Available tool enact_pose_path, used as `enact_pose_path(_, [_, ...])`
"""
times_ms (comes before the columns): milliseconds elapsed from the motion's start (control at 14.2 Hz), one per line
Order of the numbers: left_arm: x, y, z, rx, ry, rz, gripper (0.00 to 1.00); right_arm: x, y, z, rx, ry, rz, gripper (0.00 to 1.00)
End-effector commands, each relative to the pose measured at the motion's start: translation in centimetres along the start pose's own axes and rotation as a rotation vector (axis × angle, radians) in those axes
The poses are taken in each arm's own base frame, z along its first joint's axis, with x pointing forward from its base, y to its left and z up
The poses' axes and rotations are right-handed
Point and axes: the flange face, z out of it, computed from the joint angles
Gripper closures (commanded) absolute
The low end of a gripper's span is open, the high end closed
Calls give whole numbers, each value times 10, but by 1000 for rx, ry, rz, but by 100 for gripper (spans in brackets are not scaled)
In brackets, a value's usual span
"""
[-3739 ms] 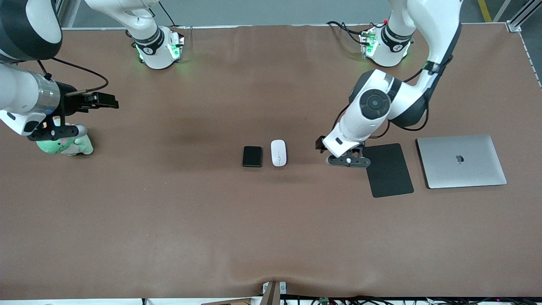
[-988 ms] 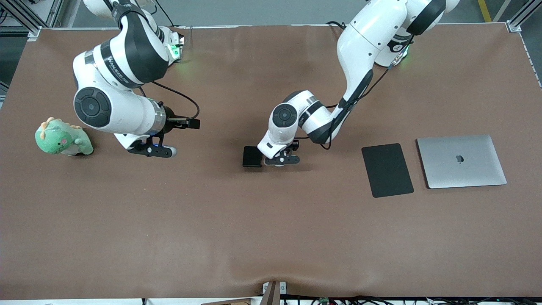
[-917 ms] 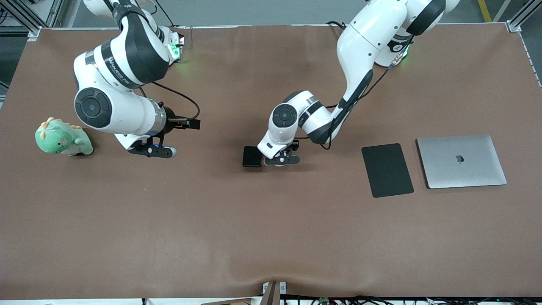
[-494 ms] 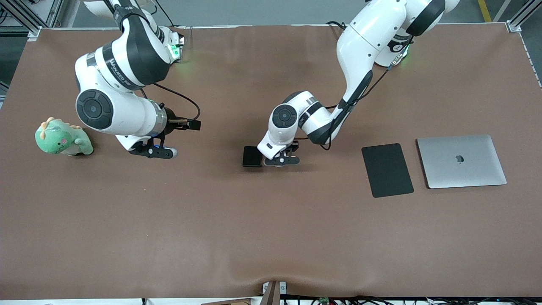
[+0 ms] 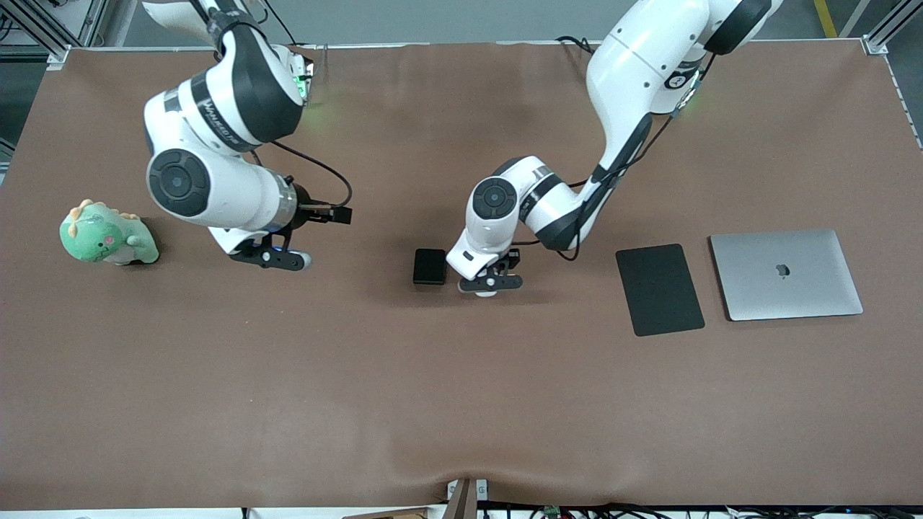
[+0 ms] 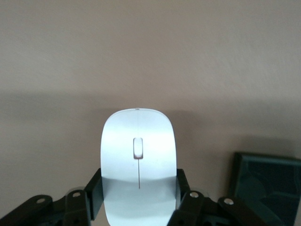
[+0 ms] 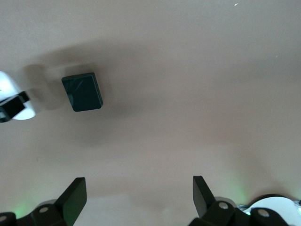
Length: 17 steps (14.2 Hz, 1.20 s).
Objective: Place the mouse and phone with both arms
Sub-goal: 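Carry the mouse with the left gripper while the right gripper lowers to the phone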
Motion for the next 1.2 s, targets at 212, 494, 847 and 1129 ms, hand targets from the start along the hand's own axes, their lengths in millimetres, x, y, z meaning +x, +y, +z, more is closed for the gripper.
enact_pose_path(212, [16, -62, -49, 69, 48, -31, 100, 1, -34, 28, 7, 34, 65, 0])
enact_pose_path(494, [22, -123, -47, 141, 43, -48, 100, 5, -57, 54, 11, 67, 78, 0])
enact_pose_path(847, [44, -219, -46, 185, 1, -79, 100, 8, -92, 94, 18, 112, 101, 0])
enact_pose_path(1129, [57, -276, -35, 200, -37, -102, 100, 12, -109, 130, -9, 141, 70, 0])
